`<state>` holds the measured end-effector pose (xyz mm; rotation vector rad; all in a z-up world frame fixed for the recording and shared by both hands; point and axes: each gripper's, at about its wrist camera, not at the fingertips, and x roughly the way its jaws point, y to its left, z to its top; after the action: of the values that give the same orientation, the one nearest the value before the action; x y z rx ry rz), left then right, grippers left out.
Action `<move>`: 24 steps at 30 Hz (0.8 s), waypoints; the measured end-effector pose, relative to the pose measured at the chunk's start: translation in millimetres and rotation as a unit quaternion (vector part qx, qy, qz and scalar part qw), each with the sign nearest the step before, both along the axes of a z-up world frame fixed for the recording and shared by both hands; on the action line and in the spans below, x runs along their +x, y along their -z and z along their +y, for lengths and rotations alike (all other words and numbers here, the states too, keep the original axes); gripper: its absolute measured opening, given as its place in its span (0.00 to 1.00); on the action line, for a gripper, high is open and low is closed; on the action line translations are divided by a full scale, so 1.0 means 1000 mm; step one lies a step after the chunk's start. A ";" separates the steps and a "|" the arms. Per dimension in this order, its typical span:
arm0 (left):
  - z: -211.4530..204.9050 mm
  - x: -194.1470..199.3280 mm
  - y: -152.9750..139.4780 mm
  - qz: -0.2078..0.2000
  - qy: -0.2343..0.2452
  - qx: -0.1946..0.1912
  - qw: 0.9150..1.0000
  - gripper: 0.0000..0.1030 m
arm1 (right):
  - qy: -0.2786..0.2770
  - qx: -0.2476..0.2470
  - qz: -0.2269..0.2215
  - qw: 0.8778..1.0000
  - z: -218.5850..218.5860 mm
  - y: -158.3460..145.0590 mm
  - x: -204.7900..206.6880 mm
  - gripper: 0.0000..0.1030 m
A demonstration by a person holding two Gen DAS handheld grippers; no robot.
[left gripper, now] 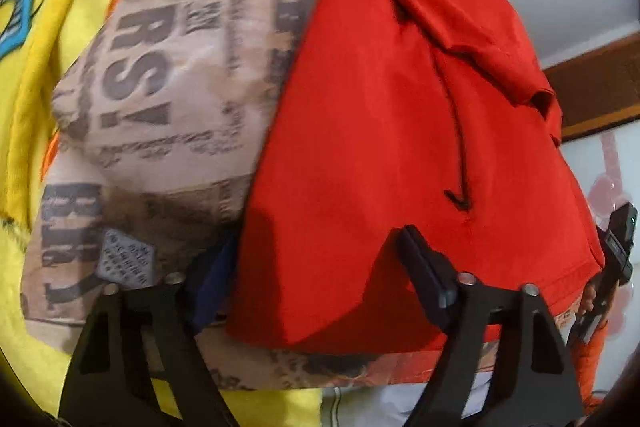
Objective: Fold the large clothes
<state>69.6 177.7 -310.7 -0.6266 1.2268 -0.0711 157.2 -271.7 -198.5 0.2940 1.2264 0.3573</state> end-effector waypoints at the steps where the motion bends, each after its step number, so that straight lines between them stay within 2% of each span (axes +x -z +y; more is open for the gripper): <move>1: -0.003 0.002 -0.002 -0.004 0.002 -0.004 1.000 0.61 | -0.004 0.004 -0.005 1.000 0.003 0.000 0.000 0.68; 2: -0.005 0.003 -0.005 -0.008 0.003 -0.004 1.000 0.52 | -0.009 0.011 -0.008 1.000 0.005 0.000 0.001 0.61; 3: -0.010 0.006 -0.008 -0.015 0.009 -0.005 1.000 0.39 | -0.011 0.015 -0.009 1.000 0.006 0.000 0.002 0.56; 4: -0.013 0.009 -0.010 -0.018 0.013 -0.004 1.000 0.33 | -0.012 0.018 -0.009 1.000 0.007 -0.001 0.003 0.53; 6: -0.021 0.014 -0.019 -0.027 0.023 0.006 0.999 0.16 | -0.016 0.042 -0.010 0.999 0.007 -0.003 0.004 0.25; 8: -0.030 0.021 -0.032 -0.041 0.032 0.022 0.998 0.10 | -0.017 0.061 -0.002 0.998 0.010 -0.003 0.008 0.17; 13: -0.043 0.039 -0.073 -0.096 0.036 0.045 0.994 0.06 | -0.021 0.082 -0.023 0.996 0.018 -0.016 0.016 0.14; 18: -0.042 0.063 -0.119 -0.156 0.029 0.037 0.987 0.06 | -0.024 0.091 -0.078 0.992 0.026 -0.046 0.023 0.14; 24: -0.021 0.091 -0.151 -0.203 0.011 0.025 0.979 0.05 | -0.019 0.101 -0.121 0.987 0.033 -0.069 0.048 0.13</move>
<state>160.9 156.9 -159.8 -0.5232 0.8373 -0.1780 204.8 -238.5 -129.0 0.3899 0.9593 0.5352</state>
